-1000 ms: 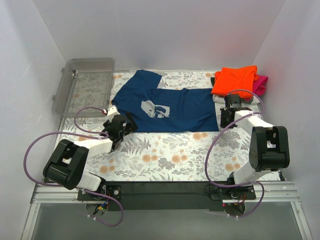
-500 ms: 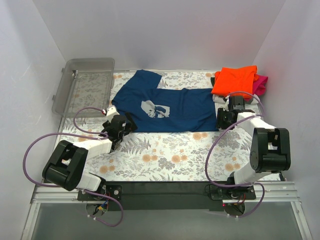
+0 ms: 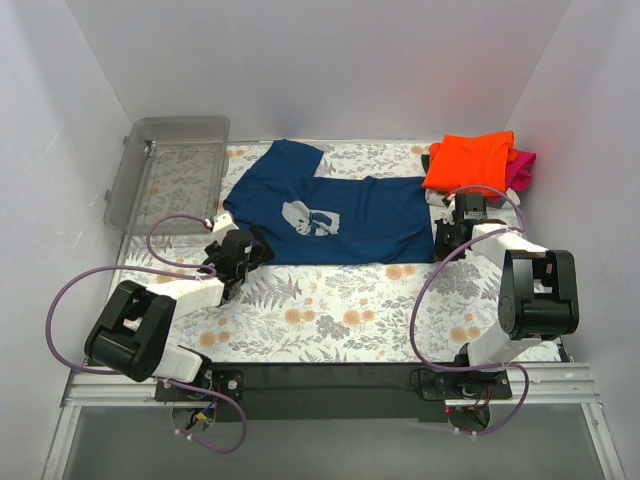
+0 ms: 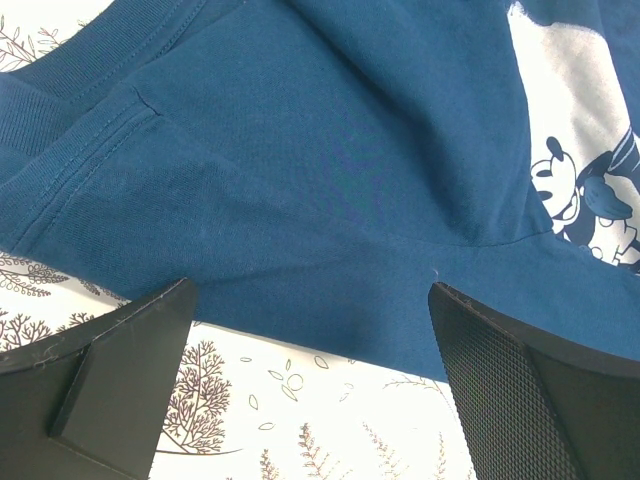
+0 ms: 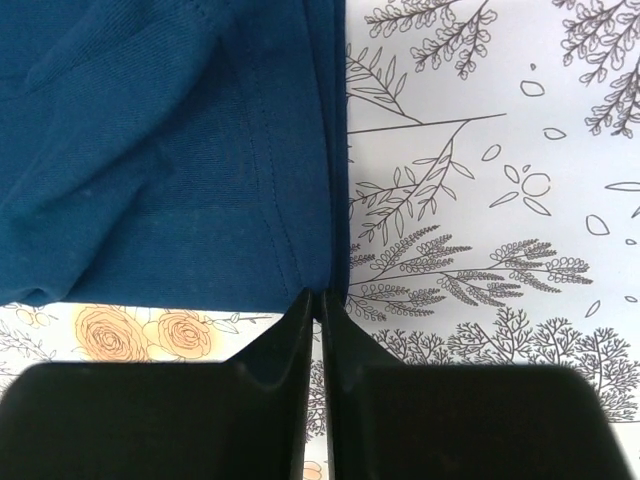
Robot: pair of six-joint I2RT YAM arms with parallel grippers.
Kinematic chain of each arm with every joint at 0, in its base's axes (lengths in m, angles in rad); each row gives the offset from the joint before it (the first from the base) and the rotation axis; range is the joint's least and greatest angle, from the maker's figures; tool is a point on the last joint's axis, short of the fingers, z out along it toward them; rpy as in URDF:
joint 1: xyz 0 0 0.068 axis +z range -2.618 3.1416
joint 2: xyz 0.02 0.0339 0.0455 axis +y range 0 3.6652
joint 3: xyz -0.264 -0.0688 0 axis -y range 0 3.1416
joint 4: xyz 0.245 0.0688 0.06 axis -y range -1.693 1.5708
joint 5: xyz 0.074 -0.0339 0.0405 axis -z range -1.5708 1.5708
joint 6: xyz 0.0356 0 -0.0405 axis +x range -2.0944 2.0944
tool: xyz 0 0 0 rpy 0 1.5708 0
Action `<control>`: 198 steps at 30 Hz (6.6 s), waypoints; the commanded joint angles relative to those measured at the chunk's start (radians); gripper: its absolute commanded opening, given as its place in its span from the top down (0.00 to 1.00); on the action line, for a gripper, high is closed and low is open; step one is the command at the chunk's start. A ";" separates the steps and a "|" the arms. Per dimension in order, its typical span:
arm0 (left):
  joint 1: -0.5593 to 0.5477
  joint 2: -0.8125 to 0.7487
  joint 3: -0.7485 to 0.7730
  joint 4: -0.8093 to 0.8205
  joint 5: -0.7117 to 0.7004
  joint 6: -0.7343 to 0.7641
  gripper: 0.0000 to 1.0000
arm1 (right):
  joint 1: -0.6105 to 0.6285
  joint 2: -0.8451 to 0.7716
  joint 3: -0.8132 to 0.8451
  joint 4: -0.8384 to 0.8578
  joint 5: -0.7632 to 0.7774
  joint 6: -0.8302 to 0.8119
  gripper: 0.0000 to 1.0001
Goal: Fold and stack the t-shirts
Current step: Fold the tshirt
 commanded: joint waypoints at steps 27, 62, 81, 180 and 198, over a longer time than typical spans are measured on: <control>0.023 -0.142 -0.001 0.002 -0.028 0.035 0.05 | 0.013 -0.078 0.063 -0.116 0.175 -0.049 0.86; -0.023 0.623 0.860 -0.306 -0.126 0.272 0.40 | 0.039 -0.129 0.173 -0.042 -0.032 -0.048 0.52; -0.023 0.650 0.900 -0.349 -0.132 0.279 0.83 | 0.048 -0.136 0.158 -0.033 -0.027 -0.045 0.52; -0.002 0.584 0.938 -0.274 -0.152 0.354 1.00 | 0.073 0.187 0.429 -0.022 0.267 -0.048 0.99; 0.000 0.657 1.075 -0.257 -0.132 0.407 1.00 | 0.073 0.239 0.455 -0.022 0.249 -0.046 0.99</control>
